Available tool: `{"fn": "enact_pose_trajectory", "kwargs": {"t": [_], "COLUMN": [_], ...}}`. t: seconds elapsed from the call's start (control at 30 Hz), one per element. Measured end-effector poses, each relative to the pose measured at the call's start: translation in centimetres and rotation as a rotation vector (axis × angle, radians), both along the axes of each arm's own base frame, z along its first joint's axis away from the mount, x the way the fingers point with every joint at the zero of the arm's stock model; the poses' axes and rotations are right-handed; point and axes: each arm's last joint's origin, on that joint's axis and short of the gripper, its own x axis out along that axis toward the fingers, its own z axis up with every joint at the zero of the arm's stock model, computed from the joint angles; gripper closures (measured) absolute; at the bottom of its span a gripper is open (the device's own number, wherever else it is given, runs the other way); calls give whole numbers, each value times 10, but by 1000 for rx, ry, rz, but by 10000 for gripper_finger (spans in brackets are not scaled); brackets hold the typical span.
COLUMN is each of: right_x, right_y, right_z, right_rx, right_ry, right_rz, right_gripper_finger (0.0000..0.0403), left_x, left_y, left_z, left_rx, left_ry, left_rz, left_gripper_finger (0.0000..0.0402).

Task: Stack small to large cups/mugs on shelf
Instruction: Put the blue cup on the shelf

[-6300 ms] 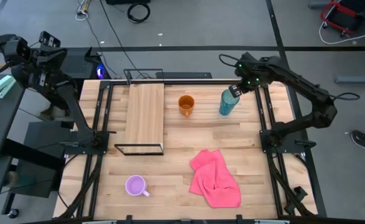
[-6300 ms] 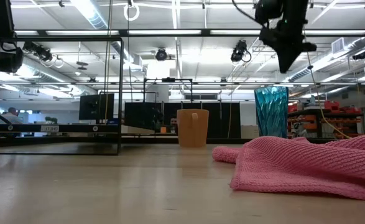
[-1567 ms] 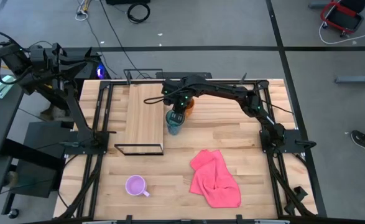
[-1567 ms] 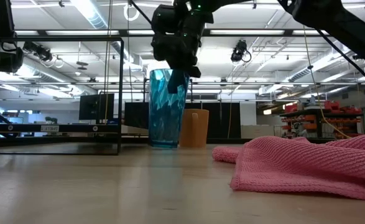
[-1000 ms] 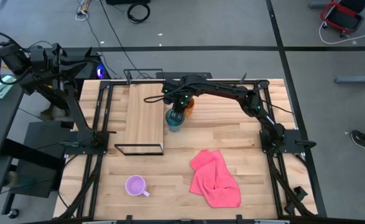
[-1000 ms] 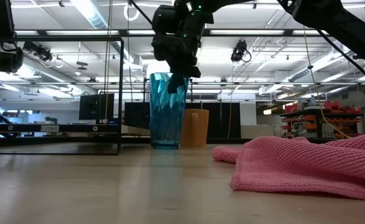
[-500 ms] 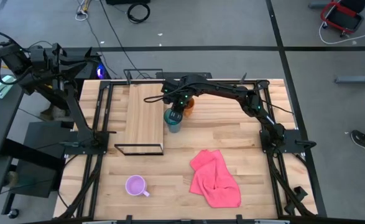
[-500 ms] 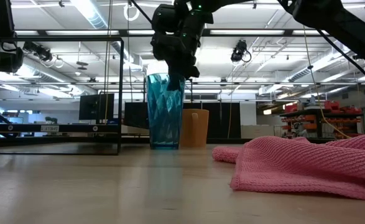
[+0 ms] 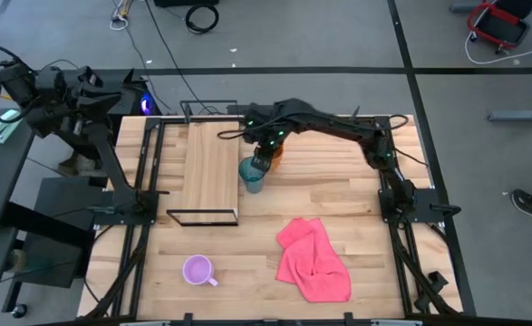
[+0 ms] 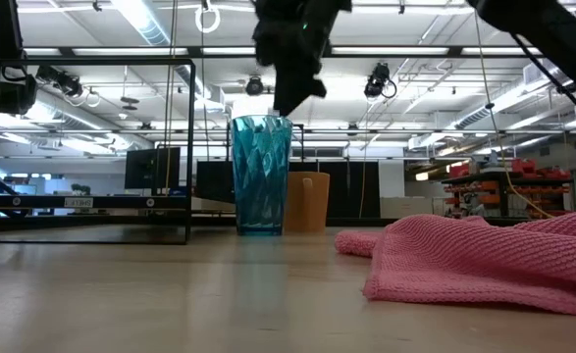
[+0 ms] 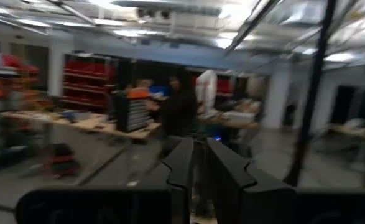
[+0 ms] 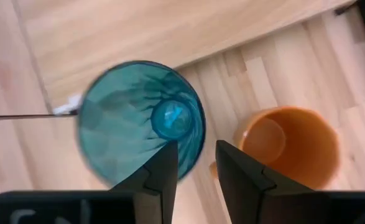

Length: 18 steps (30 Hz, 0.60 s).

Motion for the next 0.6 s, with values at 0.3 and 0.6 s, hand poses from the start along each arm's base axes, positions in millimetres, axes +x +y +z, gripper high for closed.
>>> {"fn": "enact_pose_trajectory", "kwargs": {"t": [0.3,0.6], "right_x": [-57,-124], "right_y": [35,83], "right_z": [94,167], "right_rx": [-46,-104], "right_ry": [-248,-525], "right_rz": [39,112], "right_gripper_finger": [286,286], "left_x": [-4,-16], "left_y": [-12,-23], "left_z": [8,12], "left_rx": [-39,134], "left_ry": [-283,-563], "left_rz": [-481,-940], "left_gripper_finger": [349,358]}}
